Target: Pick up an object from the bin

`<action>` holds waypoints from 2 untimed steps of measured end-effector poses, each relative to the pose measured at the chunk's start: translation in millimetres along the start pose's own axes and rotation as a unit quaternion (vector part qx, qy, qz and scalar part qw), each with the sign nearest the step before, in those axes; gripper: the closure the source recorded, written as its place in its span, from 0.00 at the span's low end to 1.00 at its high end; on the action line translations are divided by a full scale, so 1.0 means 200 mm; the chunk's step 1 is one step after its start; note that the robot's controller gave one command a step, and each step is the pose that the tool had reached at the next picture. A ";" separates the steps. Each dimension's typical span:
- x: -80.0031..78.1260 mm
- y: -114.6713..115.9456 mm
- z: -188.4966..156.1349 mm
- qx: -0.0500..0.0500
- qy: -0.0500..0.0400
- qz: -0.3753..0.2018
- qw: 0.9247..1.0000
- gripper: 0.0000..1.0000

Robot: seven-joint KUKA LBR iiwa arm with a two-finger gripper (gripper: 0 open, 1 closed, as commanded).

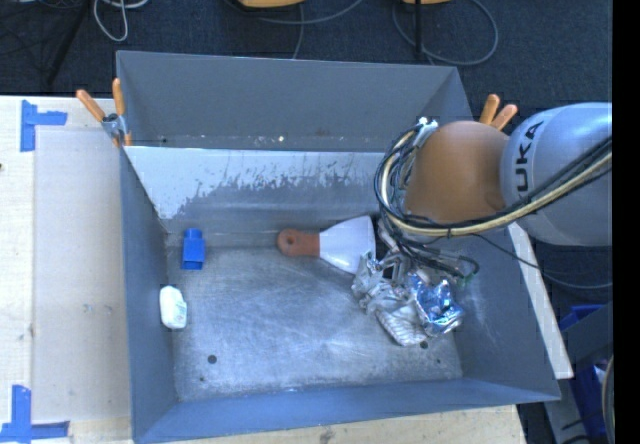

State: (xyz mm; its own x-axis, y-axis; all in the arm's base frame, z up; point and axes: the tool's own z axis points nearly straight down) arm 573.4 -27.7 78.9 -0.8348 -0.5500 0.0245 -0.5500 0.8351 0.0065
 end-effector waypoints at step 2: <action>0.00 0.00 -0.02 0.001 -0.004 0.003 1.000 1.00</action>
Offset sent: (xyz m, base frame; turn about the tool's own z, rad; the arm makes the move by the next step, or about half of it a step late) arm 0.0023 -0.0096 0.0639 0.0322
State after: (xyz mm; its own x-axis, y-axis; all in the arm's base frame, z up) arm 573.2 -28.2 82.9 -0.8378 -0.5458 0.0156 -0.5458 0.8379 0.0049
